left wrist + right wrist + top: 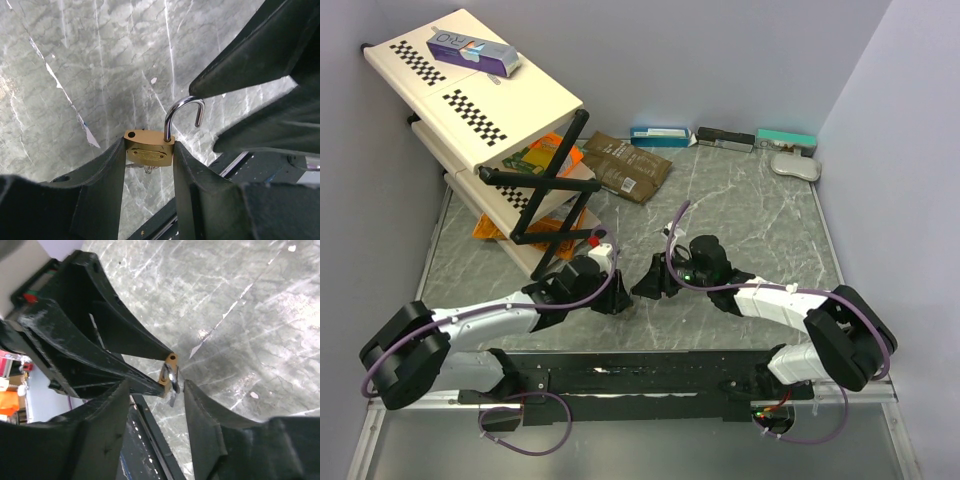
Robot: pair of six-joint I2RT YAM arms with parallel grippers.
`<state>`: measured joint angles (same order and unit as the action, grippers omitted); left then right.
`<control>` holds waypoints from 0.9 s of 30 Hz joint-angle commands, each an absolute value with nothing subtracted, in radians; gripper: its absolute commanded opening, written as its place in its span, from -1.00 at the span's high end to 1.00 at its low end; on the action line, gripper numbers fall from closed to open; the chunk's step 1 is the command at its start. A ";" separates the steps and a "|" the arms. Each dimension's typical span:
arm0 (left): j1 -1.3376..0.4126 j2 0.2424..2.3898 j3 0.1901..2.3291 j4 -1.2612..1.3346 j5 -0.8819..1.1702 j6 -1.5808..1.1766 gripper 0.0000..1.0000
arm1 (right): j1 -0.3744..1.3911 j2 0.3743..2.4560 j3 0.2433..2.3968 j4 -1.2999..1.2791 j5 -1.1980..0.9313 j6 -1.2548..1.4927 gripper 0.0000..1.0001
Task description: Unlock with the key
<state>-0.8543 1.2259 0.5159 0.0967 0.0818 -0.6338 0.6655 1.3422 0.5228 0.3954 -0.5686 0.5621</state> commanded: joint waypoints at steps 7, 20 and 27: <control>-0.827 1.310 0.584 0.090 0.133 -0.589 0.99 | 0.660 1.312 0.488 0.436 -0.488 0.612 -0.38; -0.785 1.500 0.716 0.003 0.028 -0.545 0.99 | 0.618 1.189 0.402 0.403 -0.379 0.612 -0.60; -0.770 1.575 0.773 -0.112 -0.086 -0.546 0.99 | 0.600 1.173 0.384 0.406 -0.377 0.614 -0.61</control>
